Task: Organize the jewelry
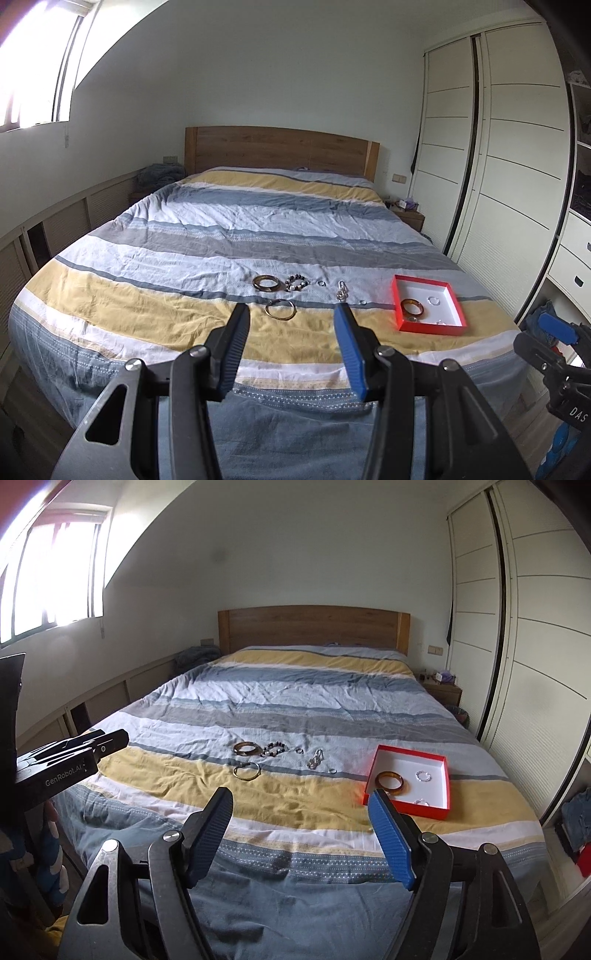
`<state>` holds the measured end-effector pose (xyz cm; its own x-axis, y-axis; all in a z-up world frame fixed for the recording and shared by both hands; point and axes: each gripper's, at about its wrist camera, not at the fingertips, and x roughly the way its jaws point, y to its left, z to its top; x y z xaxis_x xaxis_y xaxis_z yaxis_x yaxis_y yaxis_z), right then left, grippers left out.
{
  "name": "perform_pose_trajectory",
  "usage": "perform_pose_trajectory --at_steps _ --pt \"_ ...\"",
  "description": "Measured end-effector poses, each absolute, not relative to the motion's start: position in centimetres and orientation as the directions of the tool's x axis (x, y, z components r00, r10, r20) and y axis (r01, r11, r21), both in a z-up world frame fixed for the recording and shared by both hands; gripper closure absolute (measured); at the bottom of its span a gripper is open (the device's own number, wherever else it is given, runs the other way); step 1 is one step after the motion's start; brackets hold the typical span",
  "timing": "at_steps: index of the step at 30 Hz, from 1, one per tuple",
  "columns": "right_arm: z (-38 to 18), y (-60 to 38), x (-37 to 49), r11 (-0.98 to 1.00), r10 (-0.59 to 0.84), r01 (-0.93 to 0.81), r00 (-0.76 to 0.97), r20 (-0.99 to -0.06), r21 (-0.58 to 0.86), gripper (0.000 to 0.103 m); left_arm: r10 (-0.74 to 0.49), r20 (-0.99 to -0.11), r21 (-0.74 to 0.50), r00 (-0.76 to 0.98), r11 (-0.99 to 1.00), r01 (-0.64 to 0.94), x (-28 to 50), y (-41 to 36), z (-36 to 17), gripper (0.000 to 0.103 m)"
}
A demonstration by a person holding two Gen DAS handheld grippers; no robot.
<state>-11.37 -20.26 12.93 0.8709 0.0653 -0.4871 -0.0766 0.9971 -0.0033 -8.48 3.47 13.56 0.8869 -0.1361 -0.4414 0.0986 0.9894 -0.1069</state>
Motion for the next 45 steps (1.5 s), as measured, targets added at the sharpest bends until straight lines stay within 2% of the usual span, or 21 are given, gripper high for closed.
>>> perform_pose_trajectory --at_steps 6,10,18,30,35,38,45 --pt "14.4 -19.5 -13.6 0.996 0.069 -0.087 0.898 -0.435 -0.021 0.027 -0.128 -0.382 -0.134 0.915 0.988 0.082 -10.2 4.9 14.7 0.058" --pt "14.3 -19.5 -13.4 0.995 0.079 -0.096 0.898 -0.432 -0.018 0.026 -0.138 -0.378 -0.149 0.916 0.985 0.087 -10.3 5.2 14.7 0.058" --pt "12.8 -20.7 -10.7 0.996 0.085 -0.088 0.879 -0.47 0.016 0.026 -0.116 -0.48 -0.128 0.869 0.99 0.061 -6.7 4.7 12.6 0.058" --pt "7.2 -20.8 -0.7 0.99 0.13 -0.134 0.787 -0.603 0.038 0.026 -0.009 -0.638 -0.121 0.77 0.989 -0.088 1.4 7.9 6.5 0.057" --pt "3.8 -21.6 3.2 0.989 0.145 -0.132 0.728 -0.67 0.071 0.027 -0.029 -0.702 -0.097 0.712 0.994 -0.055 5.1 6.8 3.7 0.057" --pt "2.1 -22.2 5.3 0.989 0.147 -0.125 0.698 -0.701 0.083 0.03 -0.041 -0.733 -0.094 0.679 0.995 -0.042 7.6 6.0 2.0 0.057" --pt "-0.4 -23.3 10.4 0.988 0.15 -0.12 0.666 -0.731 0.093 0.032 -0.031 -0.773 -0.074 0.634 0.996 -0.042 13.2 5.2 -1.2 0.057"
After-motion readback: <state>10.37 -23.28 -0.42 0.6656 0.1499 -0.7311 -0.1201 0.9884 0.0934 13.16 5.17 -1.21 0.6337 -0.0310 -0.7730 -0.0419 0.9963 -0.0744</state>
